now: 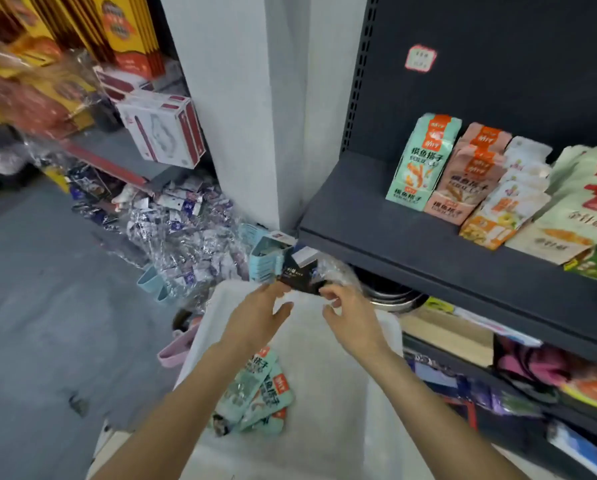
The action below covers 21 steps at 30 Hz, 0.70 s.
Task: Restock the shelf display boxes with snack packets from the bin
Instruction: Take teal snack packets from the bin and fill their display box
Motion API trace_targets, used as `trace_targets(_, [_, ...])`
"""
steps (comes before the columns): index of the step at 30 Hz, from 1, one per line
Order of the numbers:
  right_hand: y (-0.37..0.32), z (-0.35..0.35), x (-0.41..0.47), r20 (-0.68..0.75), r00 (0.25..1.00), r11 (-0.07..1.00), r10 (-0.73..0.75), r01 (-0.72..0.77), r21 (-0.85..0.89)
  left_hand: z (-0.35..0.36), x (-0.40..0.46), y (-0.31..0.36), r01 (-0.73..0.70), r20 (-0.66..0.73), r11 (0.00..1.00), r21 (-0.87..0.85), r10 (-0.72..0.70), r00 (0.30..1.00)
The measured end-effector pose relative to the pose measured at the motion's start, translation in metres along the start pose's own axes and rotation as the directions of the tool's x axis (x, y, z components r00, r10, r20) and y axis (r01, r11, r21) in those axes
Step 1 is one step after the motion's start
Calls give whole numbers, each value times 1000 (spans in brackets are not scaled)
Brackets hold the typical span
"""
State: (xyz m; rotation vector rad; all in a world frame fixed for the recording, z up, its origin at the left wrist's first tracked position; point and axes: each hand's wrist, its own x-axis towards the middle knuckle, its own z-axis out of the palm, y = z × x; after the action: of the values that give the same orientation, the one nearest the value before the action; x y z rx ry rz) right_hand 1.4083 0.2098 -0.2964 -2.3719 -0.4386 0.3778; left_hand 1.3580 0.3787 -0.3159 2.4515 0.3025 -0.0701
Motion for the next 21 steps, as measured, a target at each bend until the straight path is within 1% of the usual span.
trace_targets(4, [1,74,-51,134,989,998,67,-65,-19,15,-68,-65,64,117,998,22,-66,991])
trace_targets(8, [7,119,-78,190,973,991,134,-127,-49,37,-99,-98,86,223,996,20,-88,971])
trace_targets(10, [13,135,-84,225,964,988,144,-126,-94,49,-103,-107,81,274,994,73,-98,957])
trace_targets(13, [25,156,-87,314,933,977,179,-132,-167,62,-102,-117,79,336,974,212,-148,930])
trace_targets(16, [39,172,-85,387,904,957,180,-71,-281,68,-96,-123,48,376,958,282,-157,913])
trace_targets(19, [52,170,-84,400,885,916,237,-67,-394,69,-93,-128,13,380,948,319,-140,914])
trace_targets(21, [60,164,-84,349,893,890,282,-108,-443,69,-91,-131,11,372,953,302,-128,920])
